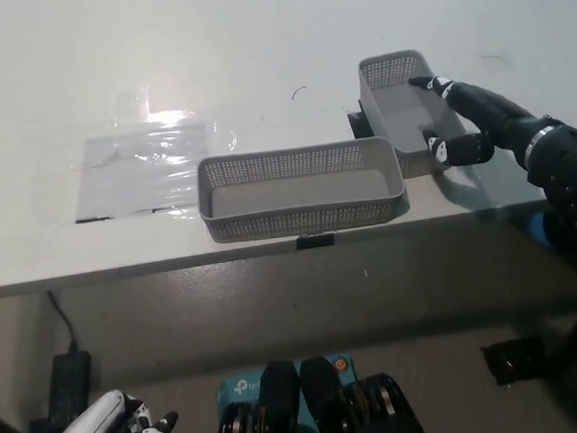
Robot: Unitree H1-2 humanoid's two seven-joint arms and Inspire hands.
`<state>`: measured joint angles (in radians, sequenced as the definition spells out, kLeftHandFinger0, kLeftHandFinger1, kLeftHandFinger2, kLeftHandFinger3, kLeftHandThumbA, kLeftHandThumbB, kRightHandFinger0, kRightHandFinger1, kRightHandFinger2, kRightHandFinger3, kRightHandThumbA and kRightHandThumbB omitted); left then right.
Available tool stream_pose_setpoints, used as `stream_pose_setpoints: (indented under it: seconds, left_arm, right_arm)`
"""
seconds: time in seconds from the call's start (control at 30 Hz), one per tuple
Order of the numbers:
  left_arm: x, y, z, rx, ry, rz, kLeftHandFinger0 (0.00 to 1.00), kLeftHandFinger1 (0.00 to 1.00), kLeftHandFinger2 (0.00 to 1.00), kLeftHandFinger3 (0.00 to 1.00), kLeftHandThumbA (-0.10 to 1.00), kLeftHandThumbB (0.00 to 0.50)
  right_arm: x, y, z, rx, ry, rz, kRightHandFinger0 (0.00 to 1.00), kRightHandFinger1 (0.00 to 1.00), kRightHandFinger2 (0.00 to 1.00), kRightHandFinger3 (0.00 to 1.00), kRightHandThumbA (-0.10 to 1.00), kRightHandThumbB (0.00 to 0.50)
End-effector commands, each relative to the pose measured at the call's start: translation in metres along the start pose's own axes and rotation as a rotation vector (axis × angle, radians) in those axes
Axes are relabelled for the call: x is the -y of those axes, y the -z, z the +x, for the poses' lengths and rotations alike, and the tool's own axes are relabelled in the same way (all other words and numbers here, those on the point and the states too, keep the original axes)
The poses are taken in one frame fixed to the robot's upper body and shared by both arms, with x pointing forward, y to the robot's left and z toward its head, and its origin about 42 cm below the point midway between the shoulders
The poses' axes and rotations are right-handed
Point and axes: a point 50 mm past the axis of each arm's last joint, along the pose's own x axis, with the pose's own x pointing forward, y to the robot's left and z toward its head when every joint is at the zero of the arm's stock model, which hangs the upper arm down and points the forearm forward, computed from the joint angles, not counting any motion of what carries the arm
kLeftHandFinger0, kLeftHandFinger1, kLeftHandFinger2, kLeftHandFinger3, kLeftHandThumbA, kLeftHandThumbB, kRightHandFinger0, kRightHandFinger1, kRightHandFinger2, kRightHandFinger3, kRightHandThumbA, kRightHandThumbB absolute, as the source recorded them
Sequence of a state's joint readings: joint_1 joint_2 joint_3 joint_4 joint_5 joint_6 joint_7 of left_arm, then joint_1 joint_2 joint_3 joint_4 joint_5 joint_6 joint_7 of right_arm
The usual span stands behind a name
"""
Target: The robot uses its right hand to pick up the grey box kept on the middle on the desk and place it on top of another box next to it in a right angle
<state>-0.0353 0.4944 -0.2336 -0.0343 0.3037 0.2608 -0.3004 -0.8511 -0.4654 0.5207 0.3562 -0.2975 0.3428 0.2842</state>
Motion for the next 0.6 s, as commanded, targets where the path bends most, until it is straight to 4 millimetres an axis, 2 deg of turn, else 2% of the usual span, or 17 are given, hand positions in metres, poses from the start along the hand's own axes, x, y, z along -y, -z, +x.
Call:
stream_pose_setpoints:
  seconds: [0.0,0.1,0.17,0.27,0.33,0.4,0.5,0.57]
  left_arm:
    - [-0.018,-0.007,0.0,0.017,-0.013,0.044,0.04,0.02,0.09,0.21,0.66,0.192]
    - [-0.018,-0.008,0.0,0.022,-0.016,0.049,0.07,0.0,0.07,0.19,0.67,0.194]
    - [-0.021,-0.009,0.0,0.029,-0.019,0.058,0.07,0.01,0.08,0.2,0.67,0.184]
    - [-0.026,-0.011,0.002,0.03,-0.022,0.065,0.02,0.0,0.06,0.24,0.73,0.21]
    - [-0.026,-0.011,0.001,0.031,-0.022,0.067,0.01,0.0,0.06,0.24,0.73,0.212]
    - [-0.028,-0.011,0.003,0.041,-0.024,0.06,0.0,0.0,0.03,0.19,0.72,0.212]
    - [-0.029,-0.011,0.004,0.045,-0.024,0.041,0.0,0.0,0.01,0.17,0.7,0.22]
    - [-0.03,-0.013,0.005,0.048,-0.027,0.047,0.0,0.0,0.02,0.18,0.73,0.224]
  right_arm:
    - [0.032,-0.023,0.006,0.129,0.12,-0.121,1.0,1.0,1.0,1.0,0.2,0.339]
    - [0.03,-0.027,0.009,0.148,0.13,-0.135,1.0,1.0,1.0,1.0,0.22,0.338]
    - [0.024,-0.027,0.01,0.159,0.114,-0.157,1.0,1.0,1.0,1.0,0.19,0.348]
    - [0.013,-0.021,0.01,0.141,0.081,-0.196,1.0,1.0,1.0,1.0,0.17,0.324]
    - [0.012,-0.021,0.009,0.142,0.083,-0.198,1.0,1.0,1.0,1.0,0.17,0.324]
    - [0.002,-0.02,0.009,0.16,0.065,-0.248,1.0,1.0,1.0,1.0,0.17,0.32]
    - [-0.003,-0.026,0.008,0.19,0.067,-0.285,1.0,1.0,1.0,1.0,0.14,0.318]
    - [-0.004,-0.032,0.007,0.218,0.073,-0.296,1.0,1.0,1.0,1.0,0.13,0.307]
